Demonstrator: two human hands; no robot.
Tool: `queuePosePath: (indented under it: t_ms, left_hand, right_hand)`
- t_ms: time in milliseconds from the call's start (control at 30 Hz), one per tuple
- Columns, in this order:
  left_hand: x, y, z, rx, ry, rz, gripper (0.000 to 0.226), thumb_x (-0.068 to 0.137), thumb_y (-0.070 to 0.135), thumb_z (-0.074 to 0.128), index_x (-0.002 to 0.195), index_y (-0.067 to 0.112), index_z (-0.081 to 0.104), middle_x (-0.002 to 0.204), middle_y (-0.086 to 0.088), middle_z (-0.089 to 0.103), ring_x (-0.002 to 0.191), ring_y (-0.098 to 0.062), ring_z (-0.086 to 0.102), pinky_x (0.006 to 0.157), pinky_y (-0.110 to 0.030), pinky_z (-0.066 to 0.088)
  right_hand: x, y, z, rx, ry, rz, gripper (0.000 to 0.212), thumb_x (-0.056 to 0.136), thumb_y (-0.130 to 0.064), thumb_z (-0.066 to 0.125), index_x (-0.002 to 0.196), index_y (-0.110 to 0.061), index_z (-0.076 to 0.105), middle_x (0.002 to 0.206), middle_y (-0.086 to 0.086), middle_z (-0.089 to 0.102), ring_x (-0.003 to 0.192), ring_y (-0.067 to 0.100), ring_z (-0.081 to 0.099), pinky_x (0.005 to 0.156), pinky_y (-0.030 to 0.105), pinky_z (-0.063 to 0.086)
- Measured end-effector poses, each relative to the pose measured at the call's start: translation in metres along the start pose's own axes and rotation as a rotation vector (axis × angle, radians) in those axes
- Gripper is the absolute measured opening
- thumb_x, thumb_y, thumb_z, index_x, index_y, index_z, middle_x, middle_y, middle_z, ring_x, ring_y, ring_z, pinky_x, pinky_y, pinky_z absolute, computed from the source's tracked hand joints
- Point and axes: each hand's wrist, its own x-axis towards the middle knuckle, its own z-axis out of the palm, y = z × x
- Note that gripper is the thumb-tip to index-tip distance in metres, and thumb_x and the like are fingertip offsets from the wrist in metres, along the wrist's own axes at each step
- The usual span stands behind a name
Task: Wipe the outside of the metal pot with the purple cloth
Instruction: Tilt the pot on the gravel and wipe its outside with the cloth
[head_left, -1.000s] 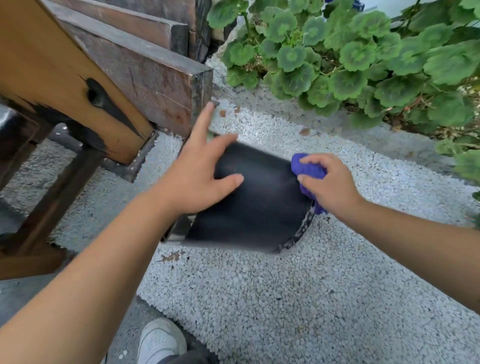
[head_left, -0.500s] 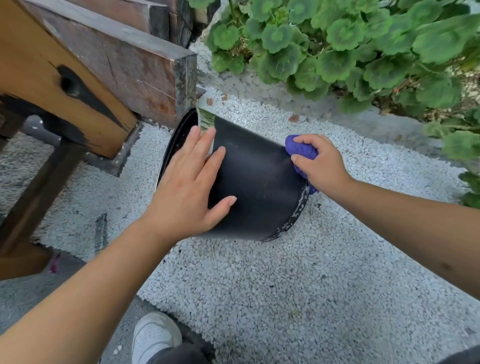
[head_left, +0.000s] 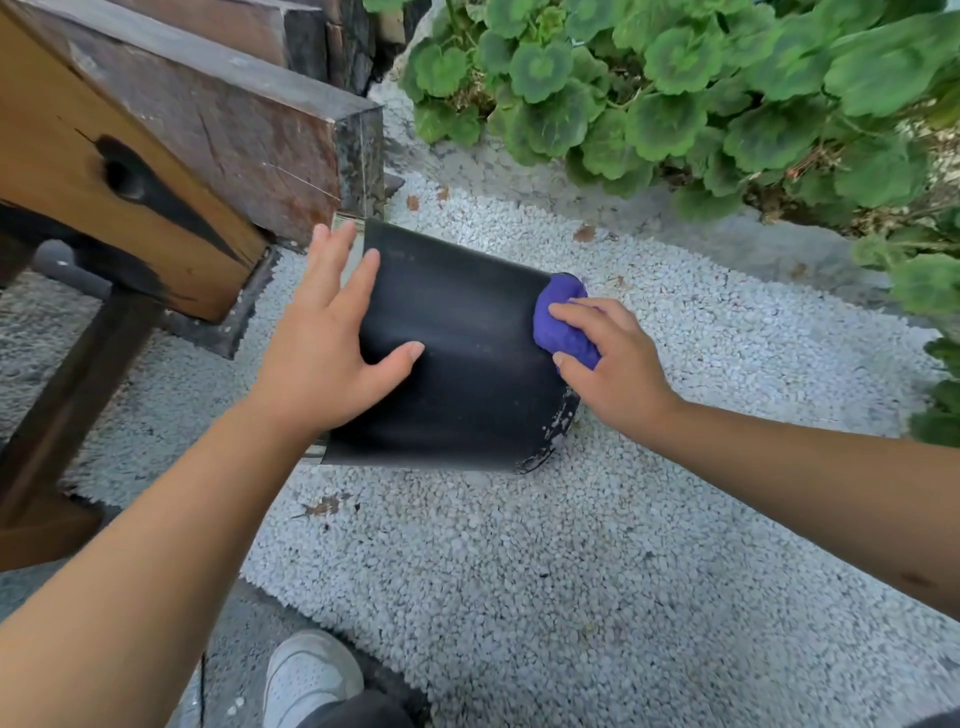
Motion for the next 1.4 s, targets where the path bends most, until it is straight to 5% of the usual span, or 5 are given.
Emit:
queuePosePath:
  t_ms: [467, 733, 1133, 1300, 1400]
  left_hand:
    - [0.015, 0.010, 0.000, 0.012, -0.021, -0.019, 0.093, 0.080, 0.068, 0.047, 0.149, 0.008, 0.033, 0.163, -0.008, 0.012, 0.151, -0.022, 0.001, 0.108, -0.033, 0.019]
    - [0.015, 0.008, -0.001, -0.177, 0.007, -0.034, 0.079, 0.086, 0.050, 0.060, 0.150, 0.012, 0.032, 0.163, -0.004, 0.011, 0.151, -0.015, 0.001, 0.112, -0.025, 0.013]
    - [-0.045, -0.024, 0.015, -0.105, -0.049, 0.228, 0.076, 0.089, 0.054, 0.053, 0.144, 0.004, 0.038, 0.162, -0.016, 0.004, 0.148, -0.042, -0.004, 0.121, -0.035, 0.003]
    - [-0.038, -0.023, 0.016, -0.156, -0.022, 0.135, 0.067, 0.090, 0.042, 0.056, 0.144, 0.006, 0.040, 0.162, -0.012, 0.009, 0.151, -0.020, 0.003, 0.117, -0.020, 0.012]
    - [-0.026, -0.011, 0.014, -0.171, -0.006, 0.069, 0.062, 0.089, 0.026, 0.062, 0.144, 0.006, 0.041, 0.162, -0.003, 0.009, 0.144, 0.008, 0.005, 0.107, -0.024, 0.028]
  right_hand:
    - [-0.050, 0.030, 0.000, -0.268, -0.213, -0.373, 0.062, 0.064, 0.007, 0.081, 0.116, -0.021, 0.062, 0.116, 0.013, 0.054, 0.119, 0.032, 0.035, 0.091, 0.042, 0.045]
    - [-0.055, 0.037, -0.002, -0.473, -0.404, -0.595, 0.062, 0.061, 0.004, 0.084, 0.113, -0.026, 0.066, 0.111, 0.010, 0.064, 0.116, 0.035, 0.040, 0.041, 0.038, 0.052]
    - [-0.057, 0.033, 0.007, -0.254, -0.345, -0.319, 0.064, 0.073, 0.003, 0.074, 0.120, -0.036, 0.055, 0.157, 0.009, 0.013, 0.143, 0.046, 0.011, 0.104, 0.056, 0.035]
    - [-0.053, 0.026, 0.016, -0.069, -0.307, -0.175, 0.059, 0.076, 0.004, 0.072, 0.114, -0.036, 0.053, 0.158, -0.003, -0.003, 0.148, 0.005, 0.001, 0.108, 0.011, 0.018]
    - [-0.041, 0.018, 0.011, 0.029, -0.264, -0.042, 0.055, 0.073, 0.008, 0.071, 0.102, -0.036, 0.059, 0.155, -0.006, 0.008, 0.146, 0.011, 0.016, 0.101, 0.000, 0.017]
